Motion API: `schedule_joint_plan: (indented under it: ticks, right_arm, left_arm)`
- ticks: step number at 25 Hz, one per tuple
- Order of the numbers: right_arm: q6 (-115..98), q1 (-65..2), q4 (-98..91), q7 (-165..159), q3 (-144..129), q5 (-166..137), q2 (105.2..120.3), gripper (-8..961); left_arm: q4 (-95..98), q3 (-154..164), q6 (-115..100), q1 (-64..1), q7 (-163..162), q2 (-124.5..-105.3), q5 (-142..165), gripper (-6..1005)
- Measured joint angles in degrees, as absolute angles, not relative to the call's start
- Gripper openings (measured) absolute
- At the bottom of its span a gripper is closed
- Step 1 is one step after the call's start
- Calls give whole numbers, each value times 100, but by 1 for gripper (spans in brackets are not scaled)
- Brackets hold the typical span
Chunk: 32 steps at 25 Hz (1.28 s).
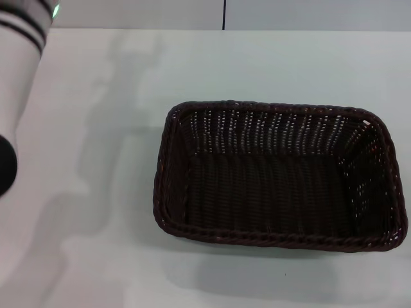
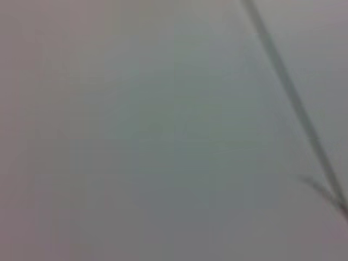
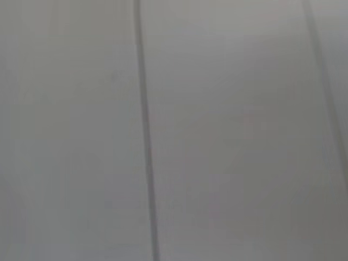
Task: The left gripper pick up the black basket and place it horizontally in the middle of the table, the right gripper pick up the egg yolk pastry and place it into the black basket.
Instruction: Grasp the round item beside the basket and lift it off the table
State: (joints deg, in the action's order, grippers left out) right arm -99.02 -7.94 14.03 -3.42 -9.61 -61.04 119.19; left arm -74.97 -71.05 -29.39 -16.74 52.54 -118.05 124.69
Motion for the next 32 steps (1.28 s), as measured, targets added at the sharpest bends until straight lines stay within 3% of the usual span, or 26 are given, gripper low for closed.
schedule_joint_plan:
  ticks: [10, 22, 32]
  right_arm:
    - [-8650, -1292, 1207, -346, -1551, -6320, 11916, 843]
    - [-7581, -1898, 1207, -412, -1644, -7149, 11932, 842]
    - [-7506, -1972, 1245, -421, -1639, -7225, 11936, 842]
  left_arm:
    - [-5383, -7090, -4218, -1653, 2734, -11835, 13601, 800]
    - [-5159, -6862, -4244, -1680, 2713, -11856, 13577, 800]
    - [-5136, -6678, -4200, -1800, 2709, -11850, 13602, 800]
